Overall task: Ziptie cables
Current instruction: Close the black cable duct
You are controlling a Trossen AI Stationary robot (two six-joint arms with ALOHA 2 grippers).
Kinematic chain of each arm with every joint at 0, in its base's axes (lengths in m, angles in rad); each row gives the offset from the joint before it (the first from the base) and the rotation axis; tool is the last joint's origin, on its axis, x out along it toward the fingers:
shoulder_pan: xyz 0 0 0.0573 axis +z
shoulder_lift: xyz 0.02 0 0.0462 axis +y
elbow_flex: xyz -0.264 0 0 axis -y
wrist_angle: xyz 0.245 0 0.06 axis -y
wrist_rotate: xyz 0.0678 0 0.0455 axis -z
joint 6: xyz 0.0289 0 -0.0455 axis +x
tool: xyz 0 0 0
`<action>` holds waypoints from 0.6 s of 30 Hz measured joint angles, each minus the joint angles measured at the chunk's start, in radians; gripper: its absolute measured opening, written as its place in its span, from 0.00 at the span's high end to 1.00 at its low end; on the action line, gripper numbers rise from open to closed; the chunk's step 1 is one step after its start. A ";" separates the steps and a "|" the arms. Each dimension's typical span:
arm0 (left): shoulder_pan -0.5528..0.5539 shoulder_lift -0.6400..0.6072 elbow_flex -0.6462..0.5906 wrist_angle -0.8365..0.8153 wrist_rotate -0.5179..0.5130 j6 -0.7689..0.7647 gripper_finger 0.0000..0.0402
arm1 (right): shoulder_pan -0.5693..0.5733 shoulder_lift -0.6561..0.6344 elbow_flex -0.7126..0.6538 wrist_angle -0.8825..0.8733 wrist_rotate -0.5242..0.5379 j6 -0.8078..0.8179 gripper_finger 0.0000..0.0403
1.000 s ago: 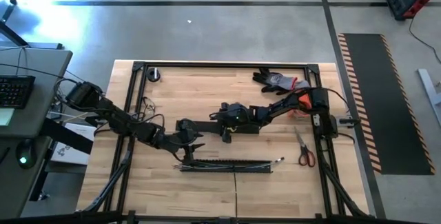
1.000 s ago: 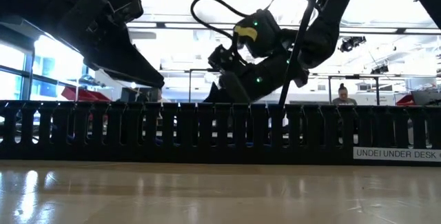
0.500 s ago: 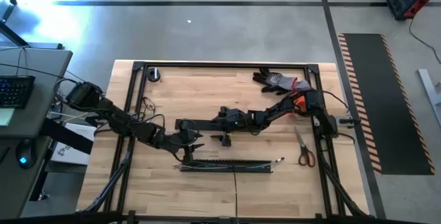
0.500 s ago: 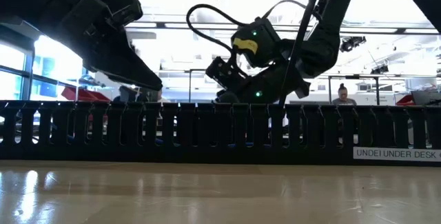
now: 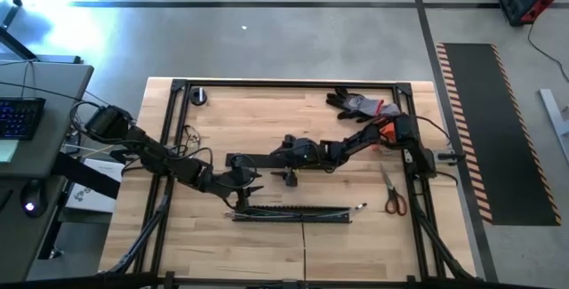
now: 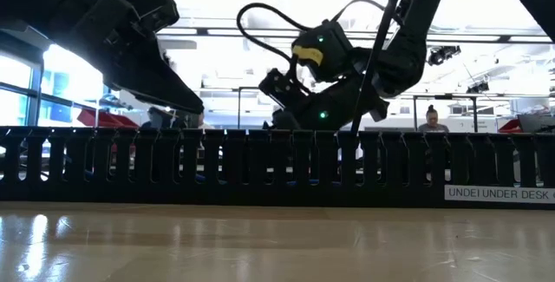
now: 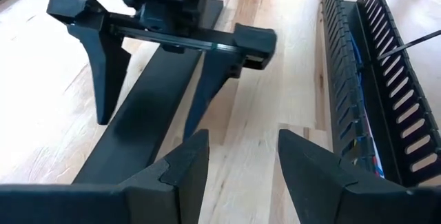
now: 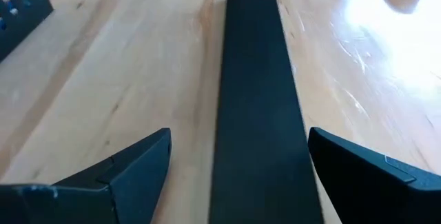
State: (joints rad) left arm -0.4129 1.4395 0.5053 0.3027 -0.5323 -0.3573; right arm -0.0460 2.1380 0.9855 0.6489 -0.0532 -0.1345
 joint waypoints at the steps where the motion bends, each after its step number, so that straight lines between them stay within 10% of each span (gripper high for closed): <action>1: 0.000 0.000 0.000 0.000 0.000 0.000 0.61 | -0.001 0.000 0.000 0.000 0.003 0.002 0.19; 11: 0.000 0.000 0.000 0.001 0.000 -0.006 0.61 | -0.032 0.021 0.005 -0.074 -0.020 0.033 0.21; 18: 0.000 0.000 0.000 0.002 0.004 -0.005 0.61 | -0.032 0.025 0.004 -0.083 -0.030 0.022 0.40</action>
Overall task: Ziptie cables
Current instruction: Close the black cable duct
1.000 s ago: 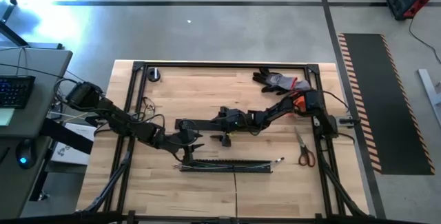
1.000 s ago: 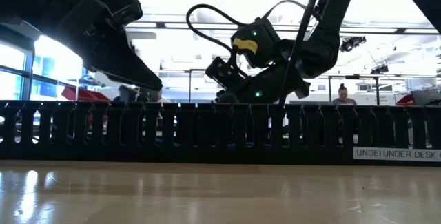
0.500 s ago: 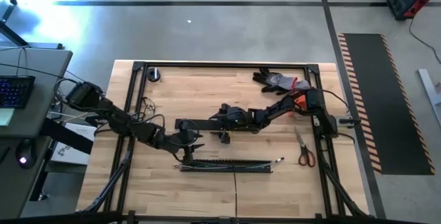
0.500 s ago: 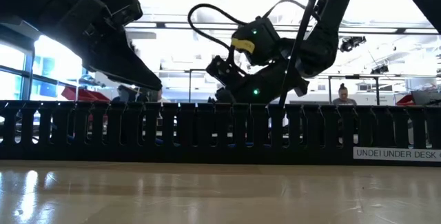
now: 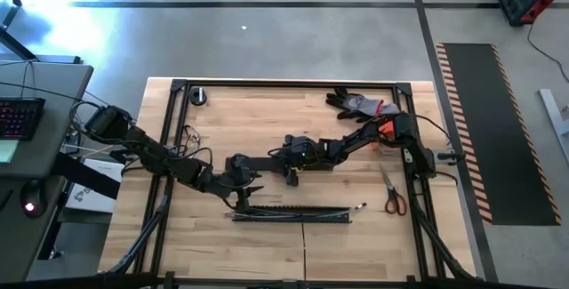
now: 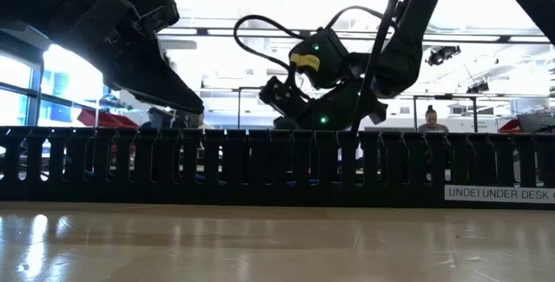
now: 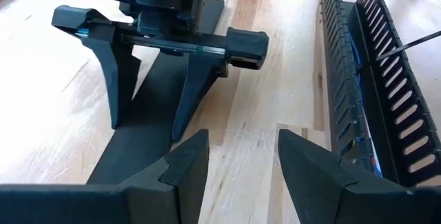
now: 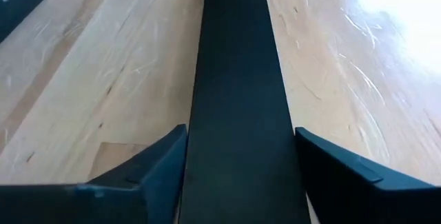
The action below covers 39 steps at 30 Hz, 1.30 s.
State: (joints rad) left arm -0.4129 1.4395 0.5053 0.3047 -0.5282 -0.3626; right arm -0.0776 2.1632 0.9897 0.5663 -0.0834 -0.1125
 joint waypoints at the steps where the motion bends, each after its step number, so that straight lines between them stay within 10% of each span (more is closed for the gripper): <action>1: 0.000 0.000 0.000 0.000 0.000 0.000 0.61 | 0.000 0.000 0.000 -0.001 0.000 -0.008 0.44; 31: 0.000 0.000 0.000 -0.001 0.002 -0.002 0.61 | 0.022 -0.027 -0.007 0.023 0.101 0.001 0.49; 39: 0.000 0.000 0.000 -0.001 0.001 -0.002 0.61 | 0.055 -0.179 -0.008 -0.192 0.221 -0.027 0.76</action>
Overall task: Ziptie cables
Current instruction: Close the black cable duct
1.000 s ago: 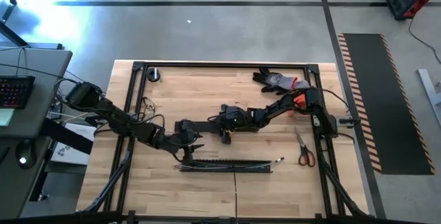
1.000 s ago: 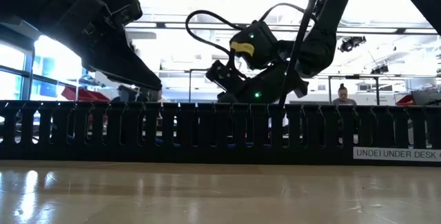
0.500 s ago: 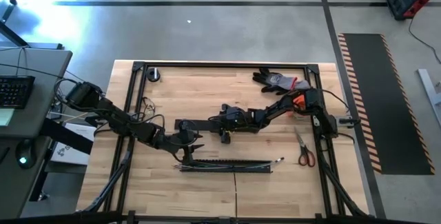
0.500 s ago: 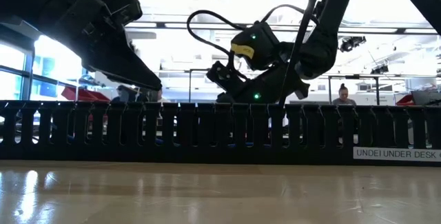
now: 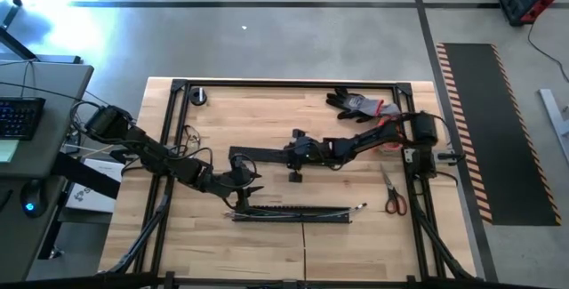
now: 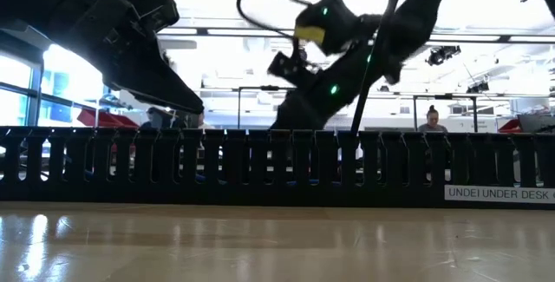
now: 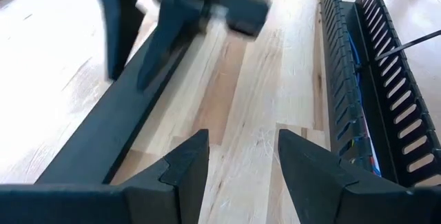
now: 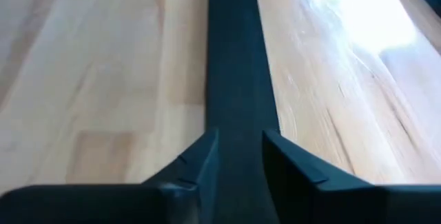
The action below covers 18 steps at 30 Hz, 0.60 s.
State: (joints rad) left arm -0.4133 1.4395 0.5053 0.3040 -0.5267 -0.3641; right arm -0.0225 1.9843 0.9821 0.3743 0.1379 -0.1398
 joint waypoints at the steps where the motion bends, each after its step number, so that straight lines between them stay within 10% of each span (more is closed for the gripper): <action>1: 0.000 0.000 0.000 0.000 0.000 0.000 0.61 | 0.004 -0.020 0.000 -0.036 0.000 0.000 0.80; 8: 0.000 0.000 0.000 0.002 0.000 0.000 0.61 | 0.015 -0.072 0.002 -0.073 -0.053 0.034 0.90; 18: 0.000 0.000 0.000 0.014 0.001 -0.021 0.61 | -0.108 -0.068 -0.119 0.133 -0.245 0.038 0.55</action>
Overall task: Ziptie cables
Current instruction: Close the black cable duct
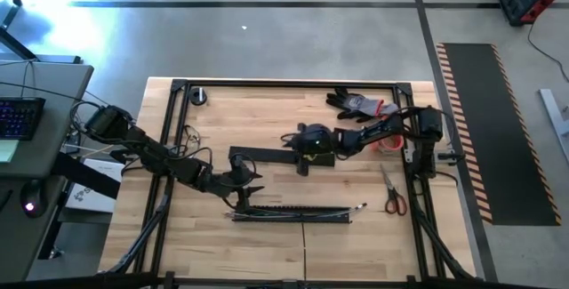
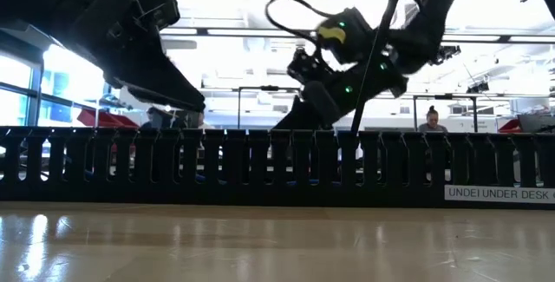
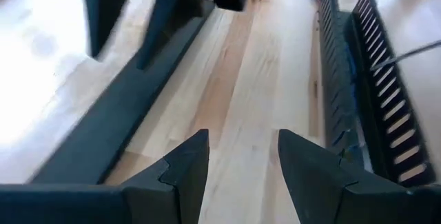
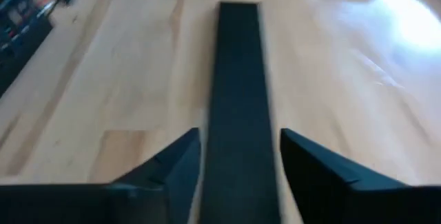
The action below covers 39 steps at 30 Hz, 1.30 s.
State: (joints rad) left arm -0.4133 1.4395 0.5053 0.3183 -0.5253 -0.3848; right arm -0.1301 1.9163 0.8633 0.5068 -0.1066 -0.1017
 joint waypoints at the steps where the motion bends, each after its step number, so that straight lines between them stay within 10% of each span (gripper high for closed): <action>1: 0.000 0.000 0.000 0.002 0.010 -0.028 0.61 | -0.012 0.000 -0.021 0.047 0.000 0.008 0.52; 15: 0.007 0.000 0.000 0.066 0.015 -0.014 0.61 | -0.015 0.152 -0.033 0.173 0.019 0.020 0.14; 24: 0.001 0.000 0.000 0.142 0.036 0.081 0.61 | -0.013 0.211 -0.029 0.157 0.018 0.036 0.31; 28: -0.027 -0.008 0.008 0.185 -0.136 0.107 0.61 | -0.011 0.257 -0.026 0.200 0.016 0.047 0.48; 39: -0.174 -0.293 0.063 0.057 -0.465 0.181 0.61 | 0.003 0.198 -0.055 0.205 0.035 0.086 0.49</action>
State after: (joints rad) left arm -0.5875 1.1469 0.5682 0.3753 -0.9908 -0.2041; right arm -0.1275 2.1147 0.8087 0.7118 -0.0718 -0.0159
